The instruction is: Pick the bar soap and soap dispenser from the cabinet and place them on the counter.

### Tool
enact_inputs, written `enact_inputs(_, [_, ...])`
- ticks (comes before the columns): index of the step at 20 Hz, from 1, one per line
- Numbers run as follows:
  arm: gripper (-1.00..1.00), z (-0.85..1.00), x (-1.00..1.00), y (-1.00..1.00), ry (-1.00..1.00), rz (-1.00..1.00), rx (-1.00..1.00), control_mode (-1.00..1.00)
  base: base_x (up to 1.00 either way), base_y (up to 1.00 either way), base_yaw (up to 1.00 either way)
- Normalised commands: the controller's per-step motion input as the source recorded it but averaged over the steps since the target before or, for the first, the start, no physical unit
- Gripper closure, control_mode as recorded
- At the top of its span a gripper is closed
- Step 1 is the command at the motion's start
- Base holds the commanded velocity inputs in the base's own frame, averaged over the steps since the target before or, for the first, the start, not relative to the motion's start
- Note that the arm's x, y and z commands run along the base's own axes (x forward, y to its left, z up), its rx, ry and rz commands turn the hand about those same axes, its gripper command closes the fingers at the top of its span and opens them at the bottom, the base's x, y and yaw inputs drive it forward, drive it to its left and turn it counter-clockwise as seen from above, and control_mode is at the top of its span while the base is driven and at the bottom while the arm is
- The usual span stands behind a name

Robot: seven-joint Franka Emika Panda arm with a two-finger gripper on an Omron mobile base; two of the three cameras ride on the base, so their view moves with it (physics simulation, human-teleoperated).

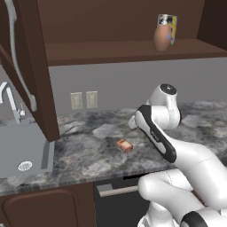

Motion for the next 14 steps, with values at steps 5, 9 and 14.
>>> enact_inputs(5, [-1.00, 0.28, -0.46, -0.10, -0.21, 0.00, -0.05, -1.00, 0.00, 0.00, 0.00])
enact_inputs(9, [-1.00, 0.38, -0.58, -0.24, -0.21, 0.00, -0.06, -1.00, 0.00, 0.00, 0.00])
enact_inputs(14, [-1.00, 0.43, -0.49, -0.23, -0.16, 0.00, -0.02, -1.00, 0.00, 0.00, 0.00])
